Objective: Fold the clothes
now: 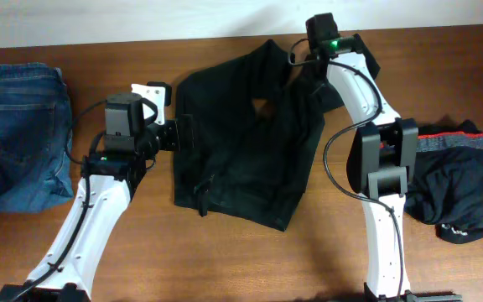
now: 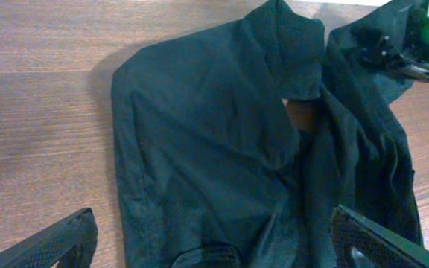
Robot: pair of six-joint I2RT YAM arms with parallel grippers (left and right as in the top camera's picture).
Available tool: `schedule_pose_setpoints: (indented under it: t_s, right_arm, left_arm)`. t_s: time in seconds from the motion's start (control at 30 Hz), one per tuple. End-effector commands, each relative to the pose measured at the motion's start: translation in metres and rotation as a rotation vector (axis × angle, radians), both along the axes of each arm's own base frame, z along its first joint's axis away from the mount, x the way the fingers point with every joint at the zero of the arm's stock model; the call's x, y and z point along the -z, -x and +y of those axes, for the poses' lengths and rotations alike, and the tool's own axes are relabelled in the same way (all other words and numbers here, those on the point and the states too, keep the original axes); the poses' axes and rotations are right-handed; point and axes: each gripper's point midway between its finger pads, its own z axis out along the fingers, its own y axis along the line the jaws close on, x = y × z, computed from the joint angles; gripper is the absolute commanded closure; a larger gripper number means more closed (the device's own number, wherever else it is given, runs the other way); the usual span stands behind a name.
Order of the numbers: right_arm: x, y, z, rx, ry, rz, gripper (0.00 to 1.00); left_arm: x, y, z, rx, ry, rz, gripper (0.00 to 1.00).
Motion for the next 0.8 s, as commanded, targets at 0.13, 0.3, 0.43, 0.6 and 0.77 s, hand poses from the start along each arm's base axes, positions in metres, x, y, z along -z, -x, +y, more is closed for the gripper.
schedule_pose_setpoints:
  t_s: [0.13, 0.3, 0.43, 0.6, 0.77]
  right_arm:
    - [-0.068, 0.006, -0.028, 0.034, -0.021, -0.004, 0.96]
    - [-0.064, -0.001, -0.018, -0.018, -0.124, -0.015, 0.63]
    - [-0.034, -0.016, 0.004, -0.063, -0.183, -0.037, 0.57]
    - [0.004, -0.025, 0.023, -0.093, -0.211, -0.065, 0.46]
    - [0.026, -0.011, 0.022, -0.087, -0.207, -0.008, 0.63]
  left_arm:
    - [-0.004, -0.004, 0.002, 0.002, -0.014, -0.016, 0.01]
    - [-0.004, -0.004, 0.002, 0.002, -0.014, -0.016, 0.01]
    - [-0.004, -0.004, 0.002, 0.002, -0.014, -0.015, 0.01]
    - [0.0, -0.002, 0.002, 0.001, -0.017, 0.001, 0.01]
    - [0.0, -0.001, 0.002, 0.001, -0.017, 0.004, 0.01]
